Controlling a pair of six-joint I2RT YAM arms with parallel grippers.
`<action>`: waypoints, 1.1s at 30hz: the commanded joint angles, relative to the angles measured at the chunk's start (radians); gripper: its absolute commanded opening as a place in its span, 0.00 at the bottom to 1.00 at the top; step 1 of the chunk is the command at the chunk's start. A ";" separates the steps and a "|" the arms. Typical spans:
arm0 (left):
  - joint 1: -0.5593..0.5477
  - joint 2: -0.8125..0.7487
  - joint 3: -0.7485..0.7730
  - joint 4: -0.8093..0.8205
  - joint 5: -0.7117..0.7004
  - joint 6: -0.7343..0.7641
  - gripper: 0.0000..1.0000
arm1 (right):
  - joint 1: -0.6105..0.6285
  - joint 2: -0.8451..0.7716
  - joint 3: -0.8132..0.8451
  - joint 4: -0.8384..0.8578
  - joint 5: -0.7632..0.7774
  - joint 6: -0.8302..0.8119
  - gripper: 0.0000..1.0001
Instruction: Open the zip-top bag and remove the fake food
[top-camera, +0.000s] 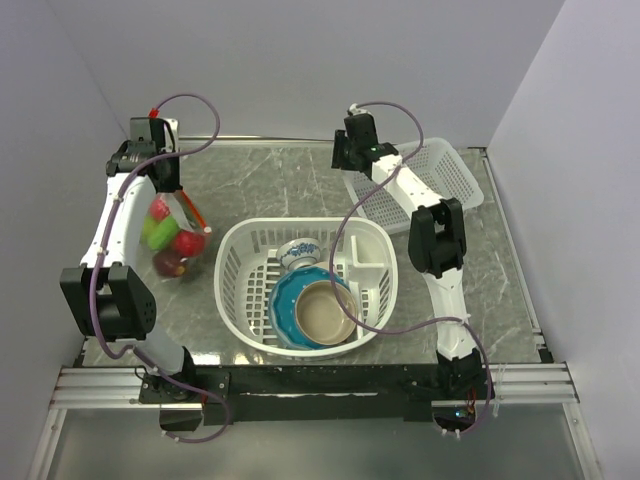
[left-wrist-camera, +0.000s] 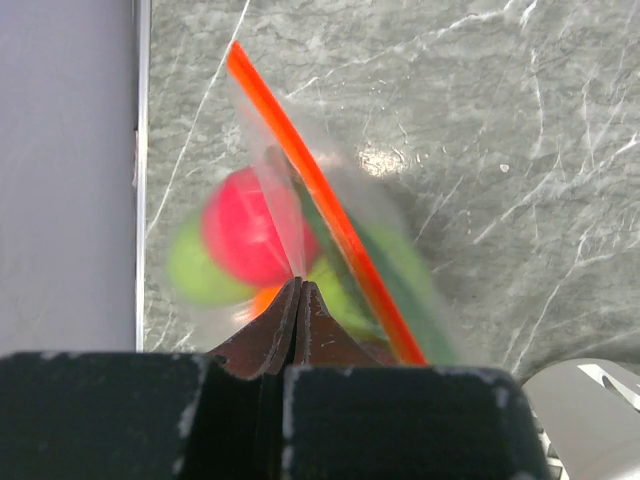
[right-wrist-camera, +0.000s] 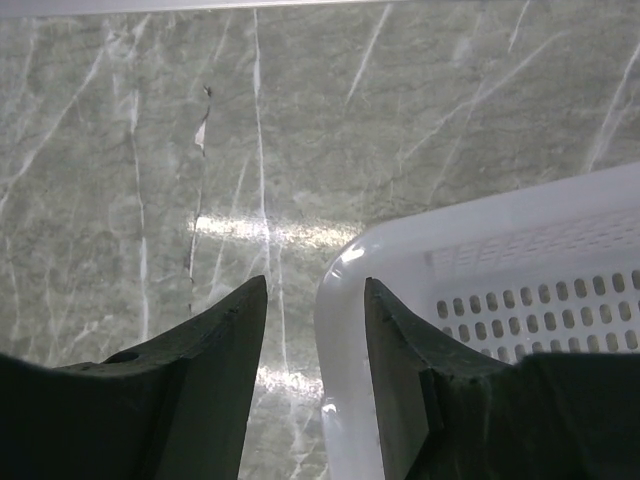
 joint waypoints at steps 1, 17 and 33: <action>0.000 -0.035 0.047 0.040 0.014 0.017 0.01 | 0.011 -0.048 -0.029 -0.017 0.015 -0.013 0.52; 0.000 -0.047 0.053 0.053 0.070 0.031 0.01 | 0.081 0.037 0.146 0.038 -0.139 0.124 0.49; 0.000 -0.024 0.029 0.096 0.073 -0.018 0.01 | 0.213 -0.016 0.133 0.409 -0.581 0.237 1.00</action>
